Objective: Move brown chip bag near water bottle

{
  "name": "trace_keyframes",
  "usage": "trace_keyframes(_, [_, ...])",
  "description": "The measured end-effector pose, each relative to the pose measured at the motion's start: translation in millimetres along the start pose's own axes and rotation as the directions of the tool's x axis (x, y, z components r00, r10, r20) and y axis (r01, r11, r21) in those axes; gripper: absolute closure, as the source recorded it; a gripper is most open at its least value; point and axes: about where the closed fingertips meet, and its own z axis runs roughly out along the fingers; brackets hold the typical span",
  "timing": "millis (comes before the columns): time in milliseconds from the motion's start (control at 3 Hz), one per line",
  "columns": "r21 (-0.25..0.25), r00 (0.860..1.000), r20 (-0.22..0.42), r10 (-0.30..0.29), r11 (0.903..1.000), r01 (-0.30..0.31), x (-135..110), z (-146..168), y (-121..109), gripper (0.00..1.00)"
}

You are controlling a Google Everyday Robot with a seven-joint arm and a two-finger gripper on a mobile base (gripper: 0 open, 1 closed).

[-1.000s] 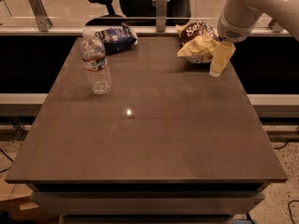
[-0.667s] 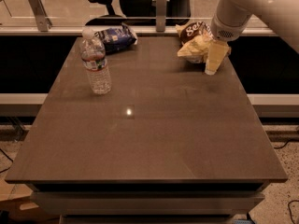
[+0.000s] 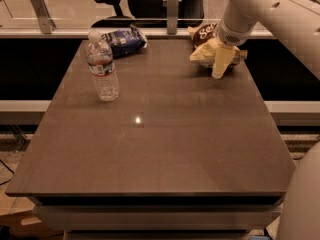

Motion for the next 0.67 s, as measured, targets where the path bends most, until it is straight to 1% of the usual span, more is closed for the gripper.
trace_keyframes(333, [-0.003,0.999,0.046,-0.004,1.0000,0.004,-4.9,14.9,-0.3,0.18])
trace_keyframes(667, [-0.009,0.997,0.077,0.003,1.0000,-0.002,-7.4,24.5,2.0,0.41])
